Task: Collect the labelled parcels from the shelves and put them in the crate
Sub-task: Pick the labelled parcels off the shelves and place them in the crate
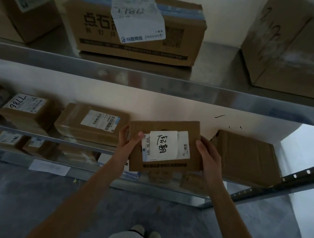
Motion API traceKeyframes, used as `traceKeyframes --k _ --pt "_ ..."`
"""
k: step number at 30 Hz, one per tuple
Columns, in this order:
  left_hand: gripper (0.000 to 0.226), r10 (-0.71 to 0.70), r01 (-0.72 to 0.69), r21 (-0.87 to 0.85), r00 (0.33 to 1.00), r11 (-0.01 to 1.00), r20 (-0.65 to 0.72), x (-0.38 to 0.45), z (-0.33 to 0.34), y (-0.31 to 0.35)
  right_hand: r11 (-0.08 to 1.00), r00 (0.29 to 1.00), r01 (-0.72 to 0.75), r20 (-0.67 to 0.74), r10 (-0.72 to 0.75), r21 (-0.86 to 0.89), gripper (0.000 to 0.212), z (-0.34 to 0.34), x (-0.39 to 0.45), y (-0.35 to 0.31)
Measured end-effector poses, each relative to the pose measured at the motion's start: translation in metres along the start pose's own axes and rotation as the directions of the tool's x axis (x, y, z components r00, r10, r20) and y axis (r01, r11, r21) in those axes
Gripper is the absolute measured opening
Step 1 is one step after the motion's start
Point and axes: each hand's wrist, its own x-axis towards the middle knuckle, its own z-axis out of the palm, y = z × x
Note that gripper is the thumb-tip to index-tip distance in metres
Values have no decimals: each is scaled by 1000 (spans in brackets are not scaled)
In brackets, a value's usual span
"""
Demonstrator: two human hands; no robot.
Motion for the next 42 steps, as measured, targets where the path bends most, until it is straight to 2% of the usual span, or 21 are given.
traceKeyframes --k 2,4,7,8,11,15,16,20,22,26,30,36,42 --pt "78 -29 24 -98 999 995 -44 -7 -2 -7 999 998 -36 -49 37 16 75 1 -2 3" --pt "77 -99 92 -168 995 982 -35 -19 -1 -18 990 992 -123 -20 125 62 103 6 -12 8" --pt "59 -217 209 -306 976 929 8 -41 12 -40 962 962 -229 182 201 151 111 24 -30 22" --pt "52 -239 228 -329 971 916 4 -49 17 -45 953 954 -247 217 208 174 109 30 -34 27" --pt "47 -260 246 -321 966 915 1 -64 23 -52 947 966 -236 154 205 217 92 35 -31 32" --pt "28 -158 157 -45 987 987 -7 -64 7 -45 959 975 -199 142 172 203 73 22 -23 27" --pt "32 -137 137 10 991 990 2 -61 3 -40 963 975 -189 150 162 193 69 20 -23 25" --pt "84 -110 82 218 987 973 118 -45 -8 -25 967 972 -176 188 141 182 62 24 -27 21" --pt "88 -90 56 272 989 961 115 -44 -3 -23 968 973 -166 192 130 187 57 28 -30 22" --pt "71 -19 12 156 999 988 40 -46 5 -27 964 974 -166 186 128 209 69 31 -33 27" --pt "71 -45 45 51 999 998 -13 -48 6 -32 967 974 -153 198 112 204 79 29 -40 36" --pt "62 -64 64 54 998 996 -2 -47 9 -33 958 983 -157 134 128 241 57 26 -51 46" --pt "74 -110 107 103 994 989 18 -38 16 -32 961 993 -120 32 115 248 65 23 -58 43"
